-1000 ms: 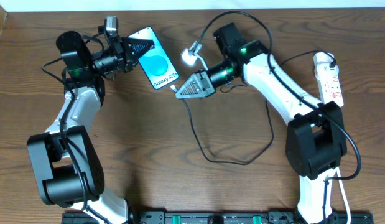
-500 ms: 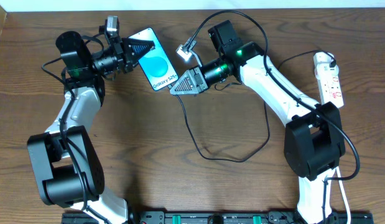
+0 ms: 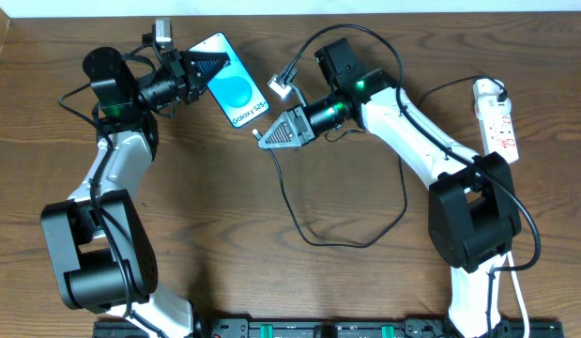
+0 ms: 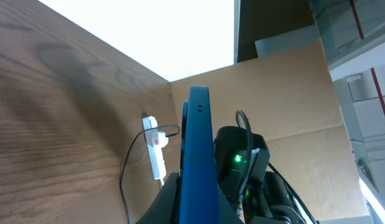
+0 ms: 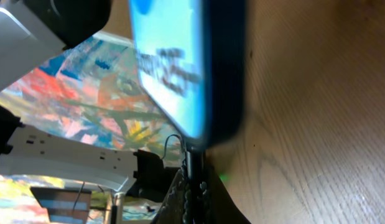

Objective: Plug charger to phone and switch on socket

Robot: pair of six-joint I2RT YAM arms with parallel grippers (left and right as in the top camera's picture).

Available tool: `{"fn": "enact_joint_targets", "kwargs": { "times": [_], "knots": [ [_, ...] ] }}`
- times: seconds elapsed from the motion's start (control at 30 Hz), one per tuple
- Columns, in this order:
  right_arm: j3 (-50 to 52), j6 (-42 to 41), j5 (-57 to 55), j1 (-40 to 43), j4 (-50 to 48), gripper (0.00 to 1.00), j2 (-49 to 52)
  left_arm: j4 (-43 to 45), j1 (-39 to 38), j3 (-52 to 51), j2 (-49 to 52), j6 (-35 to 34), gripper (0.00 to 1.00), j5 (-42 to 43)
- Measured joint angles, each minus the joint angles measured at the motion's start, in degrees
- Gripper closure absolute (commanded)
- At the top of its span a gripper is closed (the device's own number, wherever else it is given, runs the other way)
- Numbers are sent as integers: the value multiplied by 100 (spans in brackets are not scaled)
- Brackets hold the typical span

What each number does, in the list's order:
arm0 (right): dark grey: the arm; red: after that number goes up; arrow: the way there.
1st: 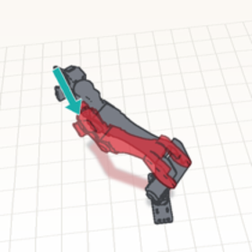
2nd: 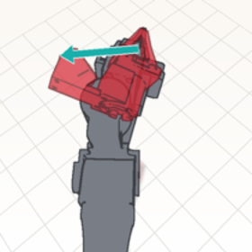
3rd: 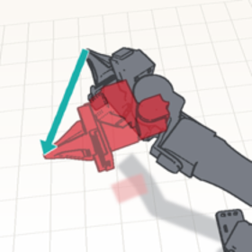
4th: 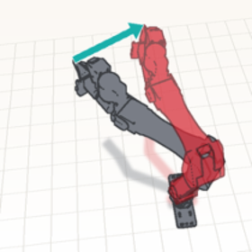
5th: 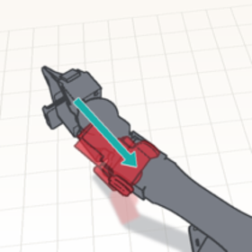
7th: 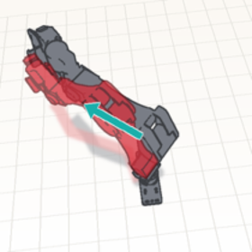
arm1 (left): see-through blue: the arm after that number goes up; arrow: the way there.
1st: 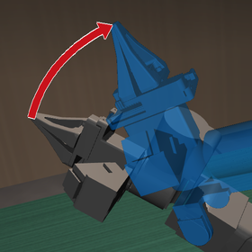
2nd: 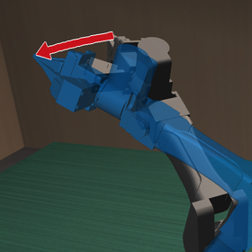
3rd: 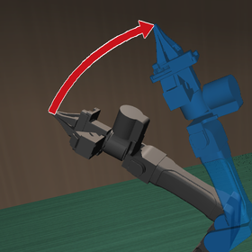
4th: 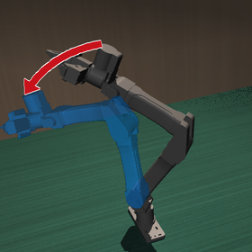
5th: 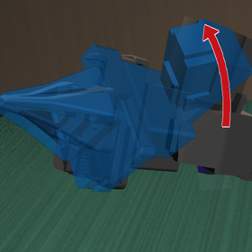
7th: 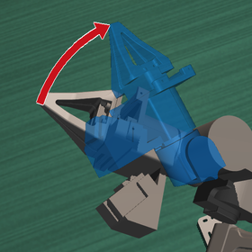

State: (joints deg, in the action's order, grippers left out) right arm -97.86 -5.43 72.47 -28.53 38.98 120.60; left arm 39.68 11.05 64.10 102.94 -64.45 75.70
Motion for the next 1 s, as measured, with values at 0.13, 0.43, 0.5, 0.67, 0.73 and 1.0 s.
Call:
{"fn": "enact_joint_targets", "kwargs": {
  "times": [0.13, 0.43, 0.5, 0.67, 0.73, 1.0],
  "knots": [
    [0, -15, 74, 2, -210, 99, 0, 2, 0, 0, 0, 0, 93, -22],
    [0, -22, 280, 175, -330, 99, 0, 2, 0, 0, 0, 0, 93, -24],
    [0, -24, 299, 219, -339, 99, 0, 2, 0, 0, 0, -2, 93, -22],
    [0, -24, 328, 243, -369, 99, 0, 2, 0, 0, 0, 0, 93, -24],
    [0, -24, 341, 243, -369, 99, 0, 0, 0, 0, 0, 0, 93, -24],
    [0, -26, 348, 223, -376, 99, 0, 0, -90, 0, 0, 0, 93, -72]
  ]
}}
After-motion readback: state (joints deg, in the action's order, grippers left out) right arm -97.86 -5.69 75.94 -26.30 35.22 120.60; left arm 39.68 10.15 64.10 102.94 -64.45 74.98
